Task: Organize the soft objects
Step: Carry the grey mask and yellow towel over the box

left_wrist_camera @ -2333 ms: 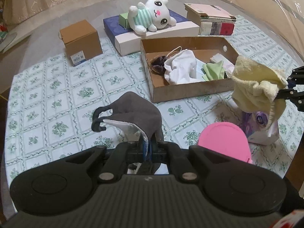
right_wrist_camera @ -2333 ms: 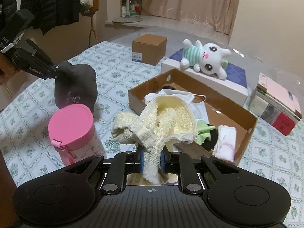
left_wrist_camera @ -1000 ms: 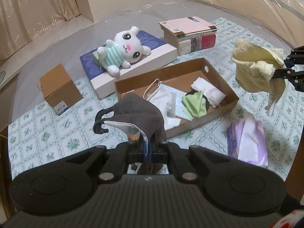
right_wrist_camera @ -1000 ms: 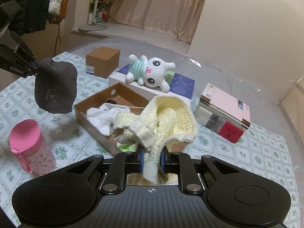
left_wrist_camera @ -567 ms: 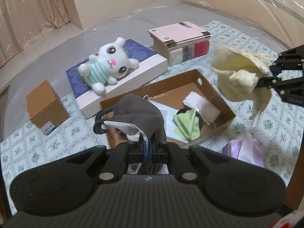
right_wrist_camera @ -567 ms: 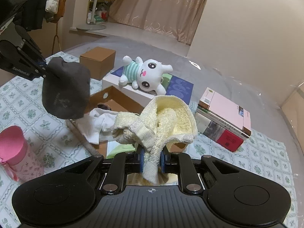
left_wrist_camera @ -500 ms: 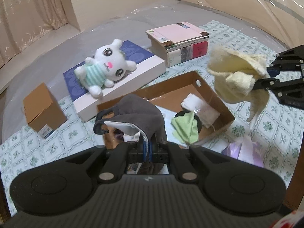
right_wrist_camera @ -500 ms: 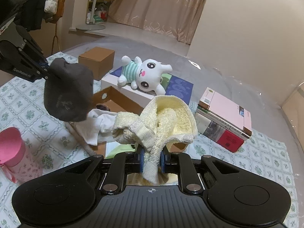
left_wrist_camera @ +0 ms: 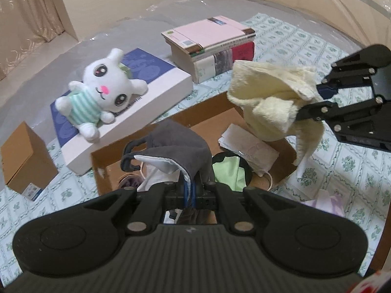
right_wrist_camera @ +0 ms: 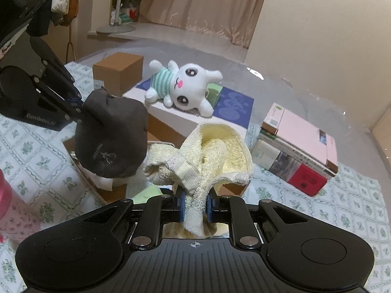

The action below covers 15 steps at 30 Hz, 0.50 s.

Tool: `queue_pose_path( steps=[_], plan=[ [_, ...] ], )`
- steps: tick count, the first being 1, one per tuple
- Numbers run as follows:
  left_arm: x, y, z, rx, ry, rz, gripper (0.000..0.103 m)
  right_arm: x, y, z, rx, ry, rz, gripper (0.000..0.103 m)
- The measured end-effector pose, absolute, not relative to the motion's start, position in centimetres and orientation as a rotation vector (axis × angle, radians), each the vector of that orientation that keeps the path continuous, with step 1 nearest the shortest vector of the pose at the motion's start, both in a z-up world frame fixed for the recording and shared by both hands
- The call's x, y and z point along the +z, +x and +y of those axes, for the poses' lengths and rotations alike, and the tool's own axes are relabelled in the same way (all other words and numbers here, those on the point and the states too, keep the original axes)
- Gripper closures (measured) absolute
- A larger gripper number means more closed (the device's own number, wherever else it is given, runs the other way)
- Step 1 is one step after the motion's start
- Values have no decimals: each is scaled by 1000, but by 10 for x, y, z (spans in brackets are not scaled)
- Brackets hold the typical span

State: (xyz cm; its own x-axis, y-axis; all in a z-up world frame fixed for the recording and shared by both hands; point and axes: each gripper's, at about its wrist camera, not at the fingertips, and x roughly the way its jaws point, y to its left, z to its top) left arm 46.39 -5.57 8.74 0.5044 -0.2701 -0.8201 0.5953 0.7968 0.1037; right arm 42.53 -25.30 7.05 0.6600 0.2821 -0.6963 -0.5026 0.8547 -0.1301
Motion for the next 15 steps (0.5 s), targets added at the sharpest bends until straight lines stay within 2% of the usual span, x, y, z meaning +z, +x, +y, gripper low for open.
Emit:
queue_pose_path(
  steps=[15],
  plan=[
    [27,498,-72,-496,490,934,100,12,478,-245,498,-268,860,87]
  ],
)
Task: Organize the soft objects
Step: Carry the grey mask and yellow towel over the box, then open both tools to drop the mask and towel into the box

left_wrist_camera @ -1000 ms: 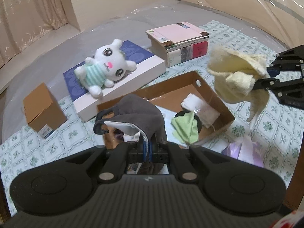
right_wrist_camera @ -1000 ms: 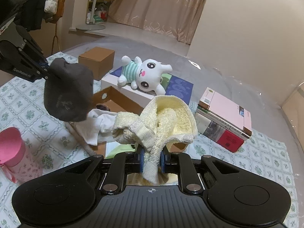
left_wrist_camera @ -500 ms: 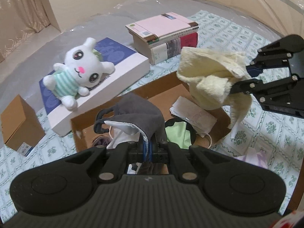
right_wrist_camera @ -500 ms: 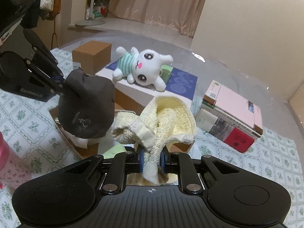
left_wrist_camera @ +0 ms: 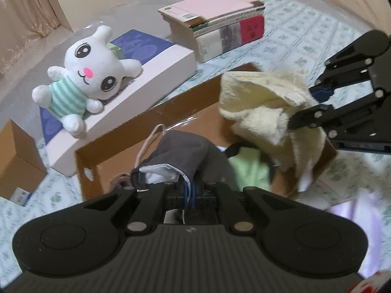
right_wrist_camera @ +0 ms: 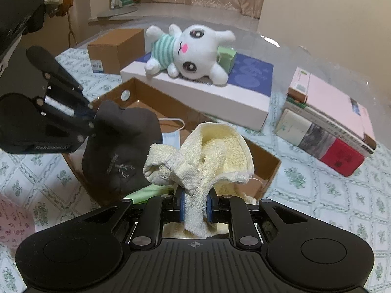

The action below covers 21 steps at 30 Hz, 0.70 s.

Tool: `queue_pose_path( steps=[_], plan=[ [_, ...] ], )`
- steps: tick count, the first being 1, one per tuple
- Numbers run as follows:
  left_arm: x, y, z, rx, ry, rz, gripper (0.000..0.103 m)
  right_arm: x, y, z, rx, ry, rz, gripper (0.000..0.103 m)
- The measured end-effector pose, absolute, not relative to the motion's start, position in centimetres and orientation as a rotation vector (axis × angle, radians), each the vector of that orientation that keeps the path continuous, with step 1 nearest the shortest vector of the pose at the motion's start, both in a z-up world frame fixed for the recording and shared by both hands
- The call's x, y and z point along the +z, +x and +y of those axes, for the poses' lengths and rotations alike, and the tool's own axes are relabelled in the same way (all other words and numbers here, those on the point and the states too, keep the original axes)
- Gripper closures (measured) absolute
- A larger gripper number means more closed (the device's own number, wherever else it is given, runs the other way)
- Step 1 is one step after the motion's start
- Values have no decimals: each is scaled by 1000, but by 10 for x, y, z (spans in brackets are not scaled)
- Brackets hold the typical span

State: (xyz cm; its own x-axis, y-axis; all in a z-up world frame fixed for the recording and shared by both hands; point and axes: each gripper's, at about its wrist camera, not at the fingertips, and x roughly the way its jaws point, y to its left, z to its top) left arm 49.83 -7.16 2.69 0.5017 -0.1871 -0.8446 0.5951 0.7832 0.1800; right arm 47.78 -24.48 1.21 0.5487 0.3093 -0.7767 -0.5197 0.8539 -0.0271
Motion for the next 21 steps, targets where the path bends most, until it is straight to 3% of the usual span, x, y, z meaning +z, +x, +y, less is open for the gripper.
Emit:
queue_pose_path(
  steps=[13,19,21],
  plan=[
    [-3,526,-48,-414,456,963,98,-25,508,-232,532,-147,921,87],
    [-5,526,-47,-422,446,967,90,-34,518,-220,532,-151,918,87],
    [-5,527,-44,-413,444,970,80,-36,521,-222,529,-146,913,87]
  ],
)
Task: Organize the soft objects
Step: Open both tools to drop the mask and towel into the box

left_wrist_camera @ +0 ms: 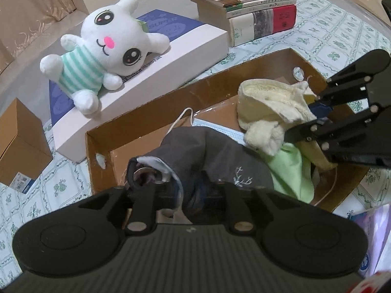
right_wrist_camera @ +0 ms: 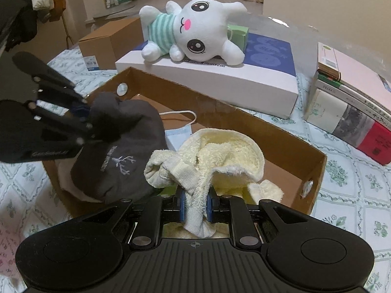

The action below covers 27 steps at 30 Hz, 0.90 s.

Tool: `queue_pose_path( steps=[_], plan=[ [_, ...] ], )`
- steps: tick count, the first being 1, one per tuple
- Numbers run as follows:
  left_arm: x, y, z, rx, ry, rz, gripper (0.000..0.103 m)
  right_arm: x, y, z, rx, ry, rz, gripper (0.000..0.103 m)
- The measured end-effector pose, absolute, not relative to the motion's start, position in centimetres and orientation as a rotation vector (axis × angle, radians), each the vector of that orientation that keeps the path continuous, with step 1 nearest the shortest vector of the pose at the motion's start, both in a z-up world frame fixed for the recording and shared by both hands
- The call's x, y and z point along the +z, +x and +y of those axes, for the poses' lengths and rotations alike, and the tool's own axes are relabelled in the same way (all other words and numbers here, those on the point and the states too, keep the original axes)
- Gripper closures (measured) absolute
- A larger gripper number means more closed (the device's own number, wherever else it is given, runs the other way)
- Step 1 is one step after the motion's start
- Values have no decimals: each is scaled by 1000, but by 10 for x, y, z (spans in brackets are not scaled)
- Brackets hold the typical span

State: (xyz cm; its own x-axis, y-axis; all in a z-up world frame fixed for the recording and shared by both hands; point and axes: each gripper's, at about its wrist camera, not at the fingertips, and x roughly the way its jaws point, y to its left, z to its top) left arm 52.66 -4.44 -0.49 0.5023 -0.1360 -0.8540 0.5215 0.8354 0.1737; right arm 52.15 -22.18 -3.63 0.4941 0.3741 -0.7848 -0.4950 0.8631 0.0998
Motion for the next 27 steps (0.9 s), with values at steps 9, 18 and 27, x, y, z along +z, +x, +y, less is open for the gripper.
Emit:
queue_pose_path(
  steps=[9,18,27],
  plan=[
    [1,522,-32,-438,385,981,66,-45,530,-223,558,-112,917,86],
    [6,510,-29,-430,408,972,53,-39,522,-224,547,-96,902,63],
    [20,496,-18,-402,409,958,42,-13,503,-236,506,-94,861,38]
  ],
)
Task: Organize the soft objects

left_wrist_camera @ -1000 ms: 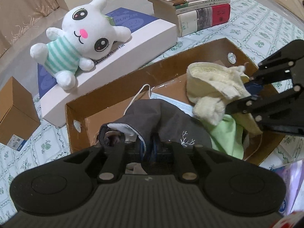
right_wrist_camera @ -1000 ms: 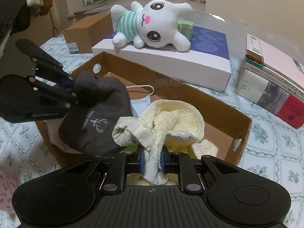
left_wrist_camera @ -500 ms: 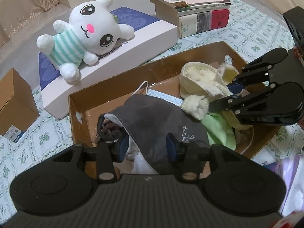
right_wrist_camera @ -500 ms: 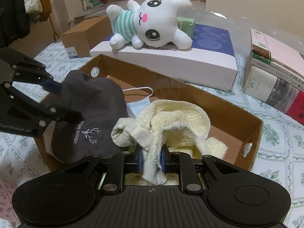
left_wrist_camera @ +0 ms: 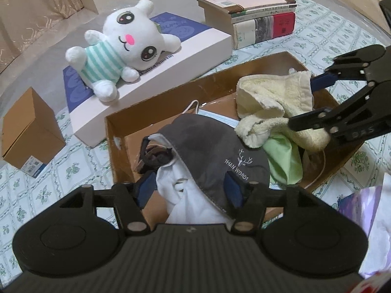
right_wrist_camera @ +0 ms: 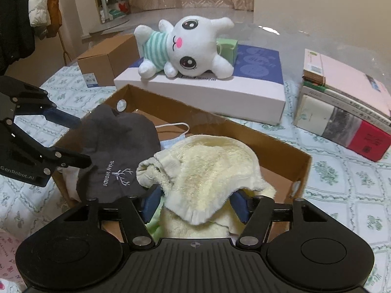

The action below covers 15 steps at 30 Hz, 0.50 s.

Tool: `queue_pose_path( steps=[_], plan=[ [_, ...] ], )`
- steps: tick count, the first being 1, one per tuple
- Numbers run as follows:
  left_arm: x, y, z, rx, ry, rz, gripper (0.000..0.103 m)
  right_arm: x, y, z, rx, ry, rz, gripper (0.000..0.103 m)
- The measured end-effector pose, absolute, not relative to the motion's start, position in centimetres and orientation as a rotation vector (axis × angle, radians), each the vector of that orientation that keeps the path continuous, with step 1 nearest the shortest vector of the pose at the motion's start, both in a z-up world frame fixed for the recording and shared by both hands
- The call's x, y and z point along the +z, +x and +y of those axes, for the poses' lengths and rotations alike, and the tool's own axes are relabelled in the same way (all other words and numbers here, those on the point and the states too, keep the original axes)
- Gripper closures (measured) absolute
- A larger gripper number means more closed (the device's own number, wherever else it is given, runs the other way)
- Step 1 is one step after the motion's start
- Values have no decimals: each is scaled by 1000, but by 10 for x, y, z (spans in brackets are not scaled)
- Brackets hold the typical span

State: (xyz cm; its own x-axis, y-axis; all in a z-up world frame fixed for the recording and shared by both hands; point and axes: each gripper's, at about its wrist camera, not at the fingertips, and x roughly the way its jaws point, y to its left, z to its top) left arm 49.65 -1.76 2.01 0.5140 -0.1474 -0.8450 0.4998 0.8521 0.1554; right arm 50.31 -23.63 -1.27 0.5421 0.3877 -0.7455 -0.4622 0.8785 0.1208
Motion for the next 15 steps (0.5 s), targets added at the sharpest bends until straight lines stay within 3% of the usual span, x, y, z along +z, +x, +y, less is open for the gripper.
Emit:
queue_pose_path(
  steps=[7,15],
  plan=[
    [32,489,-4,-362,384,936,21,6,485,-245,490,-79,830,30],
    [52,471,13,-328,298,895,13,24,462,-266,441,25,834,28]
  ],
)
